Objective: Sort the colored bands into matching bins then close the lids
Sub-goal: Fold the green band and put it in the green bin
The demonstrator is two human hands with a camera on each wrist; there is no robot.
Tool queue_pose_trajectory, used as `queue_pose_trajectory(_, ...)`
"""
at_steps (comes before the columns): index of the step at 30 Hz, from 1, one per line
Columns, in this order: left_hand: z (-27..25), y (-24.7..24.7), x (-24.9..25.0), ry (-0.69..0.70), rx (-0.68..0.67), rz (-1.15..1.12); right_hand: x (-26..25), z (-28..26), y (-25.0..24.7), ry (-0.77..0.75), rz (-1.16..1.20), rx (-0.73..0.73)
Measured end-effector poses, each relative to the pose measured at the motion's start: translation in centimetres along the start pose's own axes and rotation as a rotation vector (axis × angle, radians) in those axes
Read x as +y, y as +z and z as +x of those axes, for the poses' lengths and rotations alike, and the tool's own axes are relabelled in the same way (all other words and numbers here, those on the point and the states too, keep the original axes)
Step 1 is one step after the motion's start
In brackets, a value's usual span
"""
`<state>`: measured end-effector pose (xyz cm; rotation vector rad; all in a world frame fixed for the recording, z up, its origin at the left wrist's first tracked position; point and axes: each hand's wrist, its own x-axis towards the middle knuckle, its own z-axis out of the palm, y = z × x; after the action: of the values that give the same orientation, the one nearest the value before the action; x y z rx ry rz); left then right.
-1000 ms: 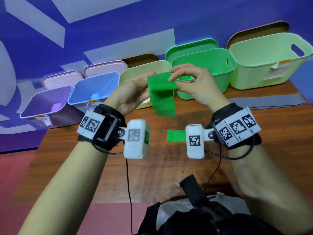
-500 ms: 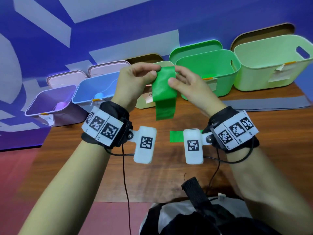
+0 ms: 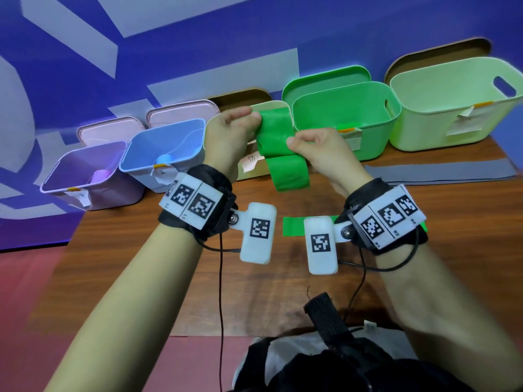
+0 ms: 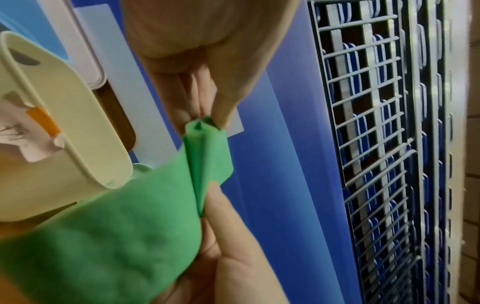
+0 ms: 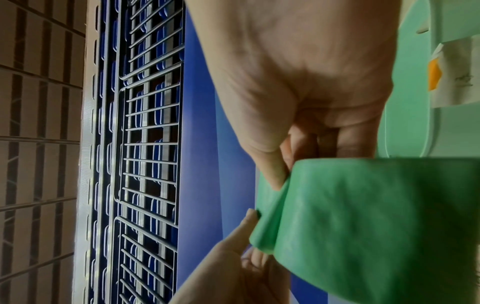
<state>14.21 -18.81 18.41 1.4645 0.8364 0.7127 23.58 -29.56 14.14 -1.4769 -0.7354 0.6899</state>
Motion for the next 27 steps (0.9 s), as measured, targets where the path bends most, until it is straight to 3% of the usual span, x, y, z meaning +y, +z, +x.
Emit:
queue_pose_trajectory(4,-0.5,-0.6,-0.4,-0.245,-0.243,0.024,0.3,0.3,-0.3,-0.029,0.042,0.020)
queue_pose_trajectory(9,-1.4,-0.5,-1.0,-0.389,-0.336,0.044,0.9,0.8,-0.1,-0.044,-0.005,0.083)
queue_pose_trajectory(17,-1.6,-0.4,-2.1,-0.118,-0.147,0.119,0.9,0.6,0.2,-0.061,0.002,0.078)
queue_pose_trajectory(22,-2.0,-0.4,-1.7,0.015,-0.249,0.272,0.4,0.4,0.1,-0.008,0.225,-0.005)
queue_pose_trajectory(27,-2.4,0.0,-1.6,-0.078,-0.367,0.256,0.4,0.7,-0.5,-0.038,0.338,0.101)
